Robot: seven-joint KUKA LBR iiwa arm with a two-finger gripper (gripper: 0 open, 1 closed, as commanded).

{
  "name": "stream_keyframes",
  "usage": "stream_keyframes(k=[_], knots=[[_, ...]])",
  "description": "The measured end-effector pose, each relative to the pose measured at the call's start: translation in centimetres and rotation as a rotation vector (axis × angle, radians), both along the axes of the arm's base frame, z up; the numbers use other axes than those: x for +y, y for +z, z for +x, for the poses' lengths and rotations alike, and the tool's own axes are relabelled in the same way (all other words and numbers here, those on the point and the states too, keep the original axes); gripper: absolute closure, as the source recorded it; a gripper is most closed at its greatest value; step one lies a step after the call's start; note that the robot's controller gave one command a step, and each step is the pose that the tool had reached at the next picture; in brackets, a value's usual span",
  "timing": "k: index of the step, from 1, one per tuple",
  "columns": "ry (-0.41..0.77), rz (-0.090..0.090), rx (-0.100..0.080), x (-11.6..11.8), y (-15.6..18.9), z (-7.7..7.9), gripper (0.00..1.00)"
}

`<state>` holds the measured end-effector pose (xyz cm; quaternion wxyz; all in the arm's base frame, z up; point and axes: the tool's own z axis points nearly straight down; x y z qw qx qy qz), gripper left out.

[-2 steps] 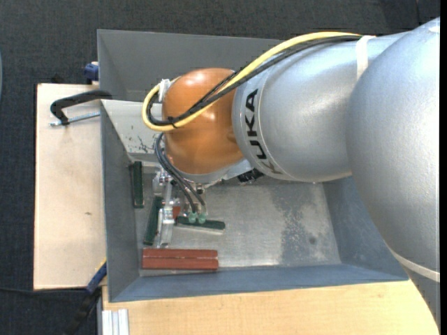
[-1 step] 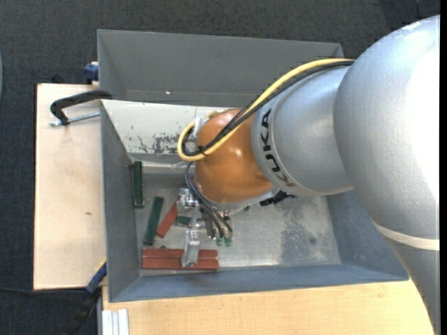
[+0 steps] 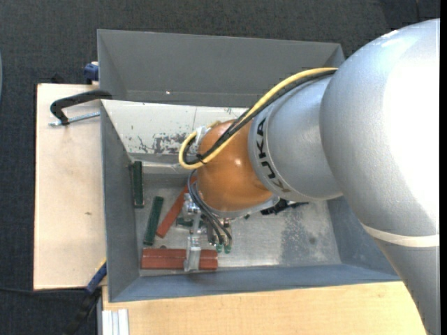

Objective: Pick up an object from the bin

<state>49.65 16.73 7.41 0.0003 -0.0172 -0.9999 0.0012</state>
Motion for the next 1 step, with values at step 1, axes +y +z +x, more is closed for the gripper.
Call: stream_keyframes(k=[1], knots=[[-0.037, 0.005, -0.003, 4.34, 0.82, 5.06, 0.00]])
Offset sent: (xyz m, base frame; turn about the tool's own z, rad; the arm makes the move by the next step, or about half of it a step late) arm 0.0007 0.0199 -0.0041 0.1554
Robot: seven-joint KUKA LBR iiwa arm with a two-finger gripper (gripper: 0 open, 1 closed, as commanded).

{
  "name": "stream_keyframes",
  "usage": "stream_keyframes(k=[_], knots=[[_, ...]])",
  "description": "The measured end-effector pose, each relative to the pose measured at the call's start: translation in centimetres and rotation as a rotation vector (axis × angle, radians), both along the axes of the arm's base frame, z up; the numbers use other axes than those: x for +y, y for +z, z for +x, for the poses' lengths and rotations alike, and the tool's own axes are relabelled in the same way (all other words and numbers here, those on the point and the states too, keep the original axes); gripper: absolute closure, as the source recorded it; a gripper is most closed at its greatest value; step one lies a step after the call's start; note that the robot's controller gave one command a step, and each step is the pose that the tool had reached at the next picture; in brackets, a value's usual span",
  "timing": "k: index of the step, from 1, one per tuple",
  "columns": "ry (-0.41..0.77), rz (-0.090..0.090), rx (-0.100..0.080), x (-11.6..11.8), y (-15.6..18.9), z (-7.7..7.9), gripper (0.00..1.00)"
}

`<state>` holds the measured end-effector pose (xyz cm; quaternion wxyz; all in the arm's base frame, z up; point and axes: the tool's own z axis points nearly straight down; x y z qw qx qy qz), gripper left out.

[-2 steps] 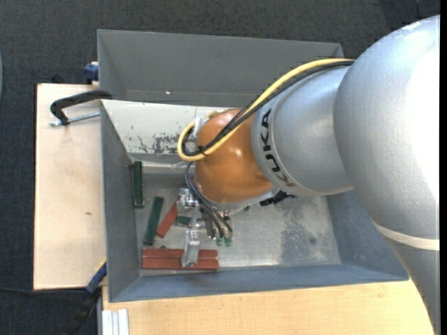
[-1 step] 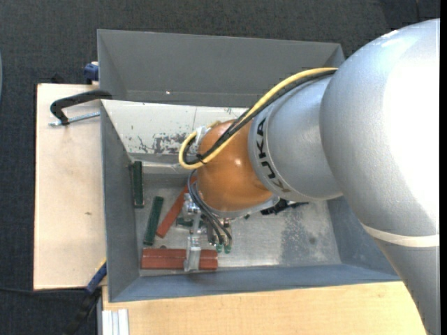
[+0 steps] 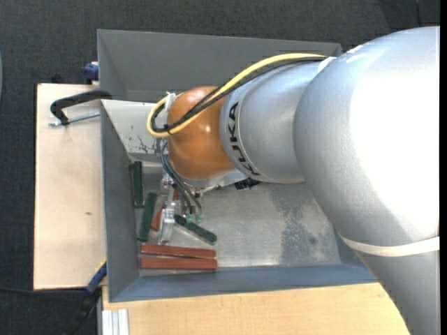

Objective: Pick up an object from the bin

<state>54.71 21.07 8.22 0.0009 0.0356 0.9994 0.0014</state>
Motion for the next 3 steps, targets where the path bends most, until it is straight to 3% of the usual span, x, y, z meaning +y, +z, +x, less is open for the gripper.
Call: stream_keyframes(k=[1, 2, 3], knots=[[-0.117, 0.003, -0.007, -2.1, -0.9, -4.7, 1.00], [-0.118, 0.004, -0.007, -2.1, -0.9, -4.7, 1.00], [-0.104, -0.002, 0.004, -1.6, 4.3, -4.0, 1.00]])
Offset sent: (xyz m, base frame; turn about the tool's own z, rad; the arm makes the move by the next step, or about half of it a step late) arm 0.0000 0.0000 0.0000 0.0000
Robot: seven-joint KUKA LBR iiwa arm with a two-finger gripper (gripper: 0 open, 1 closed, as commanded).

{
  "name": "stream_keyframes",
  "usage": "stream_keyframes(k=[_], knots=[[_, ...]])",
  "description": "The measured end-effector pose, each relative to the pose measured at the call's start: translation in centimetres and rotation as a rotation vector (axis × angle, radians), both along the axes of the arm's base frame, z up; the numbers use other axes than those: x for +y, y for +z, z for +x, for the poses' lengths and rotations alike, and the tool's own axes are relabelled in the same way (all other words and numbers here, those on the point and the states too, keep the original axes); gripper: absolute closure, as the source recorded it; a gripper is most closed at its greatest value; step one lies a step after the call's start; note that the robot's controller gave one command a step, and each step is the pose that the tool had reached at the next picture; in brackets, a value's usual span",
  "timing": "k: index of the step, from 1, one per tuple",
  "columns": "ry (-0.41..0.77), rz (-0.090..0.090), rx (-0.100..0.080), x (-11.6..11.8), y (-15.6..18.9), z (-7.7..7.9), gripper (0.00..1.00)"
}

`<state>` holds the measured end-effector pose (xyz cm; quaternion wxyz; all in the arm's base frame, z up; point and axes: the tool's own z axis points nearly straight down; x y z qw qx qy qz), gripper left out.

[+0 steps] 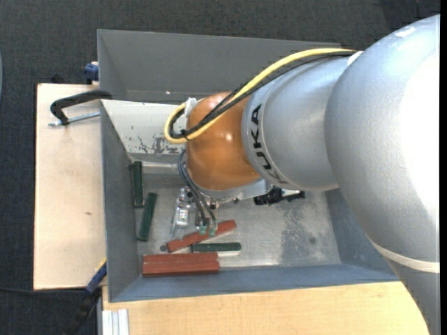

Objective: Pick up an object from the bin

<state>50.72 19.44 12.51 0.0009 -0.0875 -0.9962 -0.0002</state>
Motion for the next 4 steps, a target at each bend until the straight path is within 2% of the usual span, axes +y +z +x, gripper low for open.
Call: stream_keyframes(k=[1, 2, 3, 4], knots=[[0.001, 0.001, -0.003, -0.4, 4.0, 0.2, 0.00], [0.000, 0.000, -0.001, -0.7, 2.9, 0.2, 0.00], [0.174, 0.002, -0.005, -3.3, -1.6, 0.1, 0.00], [0.420, 0.002, -0.004, -3.0, -5.2, -1.0, 1.00]])
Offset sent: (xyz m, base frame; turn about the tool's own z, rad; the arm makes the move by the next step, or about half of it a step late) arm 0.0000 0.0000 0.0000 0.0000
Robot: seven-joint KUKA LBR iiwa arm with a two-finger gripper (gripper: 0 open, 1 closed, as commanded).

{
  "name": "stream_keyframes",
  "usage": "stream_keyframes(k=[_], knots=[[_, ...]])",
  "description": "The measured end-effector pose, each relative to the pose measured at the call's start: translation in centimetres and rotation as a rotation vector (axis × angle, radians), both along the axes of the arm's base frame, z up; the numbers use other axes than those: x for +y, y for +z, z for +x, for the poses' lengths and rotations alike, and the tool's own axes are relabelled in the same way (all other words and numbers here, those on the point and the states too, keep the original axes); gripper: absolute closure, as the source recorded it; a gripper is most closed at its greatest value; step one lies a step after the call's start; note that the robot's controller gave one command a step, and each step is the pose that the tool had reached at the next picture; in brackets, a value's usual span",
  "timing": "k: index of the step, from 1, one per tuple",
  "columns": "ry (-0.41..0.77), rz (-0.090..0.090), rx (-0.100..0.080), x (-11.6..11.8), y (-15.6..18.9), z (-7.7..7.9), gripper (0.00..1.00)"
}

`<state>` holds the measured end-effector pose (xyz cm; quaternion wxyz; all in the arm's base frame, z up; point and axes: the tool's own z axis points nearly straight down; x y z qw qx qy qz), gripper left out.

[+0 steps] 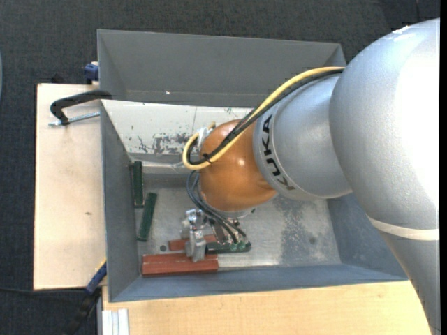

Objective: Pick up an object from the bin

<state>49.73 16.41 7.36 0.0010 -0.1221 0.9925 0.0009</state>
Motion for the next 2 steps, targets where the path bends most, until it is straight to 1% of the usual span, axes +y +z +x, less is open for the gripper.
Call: stream_keyframes(k=[1, 2], knots=[[0.000, 0.000, 0.001, 0.0, 0.0, 0.0, 1.00], [0.003, -0.002, 0.006, 0.2, 3.9, 1.1, 1.00]])
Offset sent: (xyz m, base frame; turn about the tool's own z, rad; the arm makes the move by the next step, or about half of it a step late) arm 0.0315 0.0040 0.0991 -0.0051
